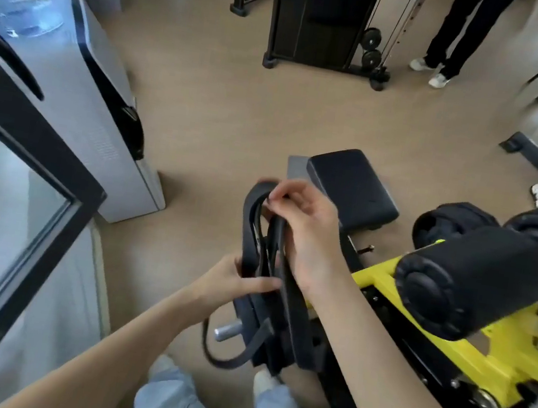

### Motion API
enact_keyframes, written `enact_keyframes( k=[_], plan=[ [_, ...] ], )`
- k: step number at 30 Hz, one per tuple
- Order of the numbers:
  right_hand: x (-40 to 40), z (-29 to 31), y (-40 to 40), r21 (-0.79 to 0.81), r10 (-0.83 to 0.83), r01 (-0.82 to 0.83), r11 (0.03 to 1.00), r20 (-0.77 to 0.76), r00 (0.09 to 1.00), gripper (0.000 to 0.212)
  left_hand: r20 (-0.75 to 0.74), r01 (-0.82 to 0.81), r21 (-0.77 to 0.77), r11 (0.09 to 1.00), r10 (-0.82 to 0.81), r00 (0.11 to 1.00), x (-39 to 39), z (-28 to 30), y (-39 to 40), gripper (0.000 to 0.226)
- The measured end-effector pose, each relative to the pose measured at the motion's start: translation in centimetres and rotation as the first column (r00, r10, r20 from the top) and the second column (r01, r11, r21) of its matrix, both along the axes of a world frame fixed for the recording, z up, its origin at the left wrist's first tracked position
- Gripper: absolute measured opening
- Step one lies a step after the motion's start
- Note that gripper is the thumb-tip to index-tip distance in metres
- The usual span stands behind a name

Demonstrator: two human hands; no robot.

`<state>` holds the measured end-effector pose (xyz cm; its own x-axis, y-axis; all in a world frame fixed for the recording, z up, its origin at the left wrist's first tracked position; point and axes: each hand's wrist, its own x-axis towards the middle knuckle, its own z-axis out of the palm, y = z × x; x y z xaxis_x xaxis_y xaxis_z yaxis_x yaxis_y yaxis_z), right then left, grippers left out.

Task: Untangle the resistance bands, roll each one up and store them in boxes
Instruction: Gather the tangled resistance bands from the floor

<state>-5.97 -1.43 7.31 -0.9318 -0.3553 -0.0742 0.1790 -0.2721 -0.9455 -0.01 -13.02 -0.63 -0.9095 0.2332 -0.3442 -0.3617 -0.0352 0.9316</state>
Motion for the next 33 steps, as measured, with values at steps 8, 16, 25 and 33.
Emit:
enact_keyframes(
  k=[8, 16, 25, 33],
  plan=[
    [-0.3, -6.7, -13.4, 0.046, -0.066, 0.054, 0.997, 0.338, 0.939, 0.023, 0.132, -0.455, 0.147, 0.879, 0.438, 0.889, -1.6, 1.1, -19.2, 0.018],
    [-1.9, -10.0, -22.2, 0.203, 0.408, -0.439, 0.875, 0.178, 0.896, 0.061, 0.313, -0.573, 0.378, 0.727, 0.482, 0.818, -9.8, 4.8, -22.6, 0.022],
    [-16.4, -11.3, -17.9, 0.463, -0.129, 0.009, 0.886, 0.228, 0.965, 0.007, 0.159, -0.325, 0.039, 0.945, 0.315, 0.936, -25.7, 1.6, -24.3, 0.003],
    [-40.1, -11.6, -18.8, 0.631, -0.1, -0.02, 0.775, 0.155, 0.983, 0.011, 0.466, 0.179, -0.544, 0.819, 0.118, 0.877, -44.5, -6.8, -31.8, 0.016]
  ],
)
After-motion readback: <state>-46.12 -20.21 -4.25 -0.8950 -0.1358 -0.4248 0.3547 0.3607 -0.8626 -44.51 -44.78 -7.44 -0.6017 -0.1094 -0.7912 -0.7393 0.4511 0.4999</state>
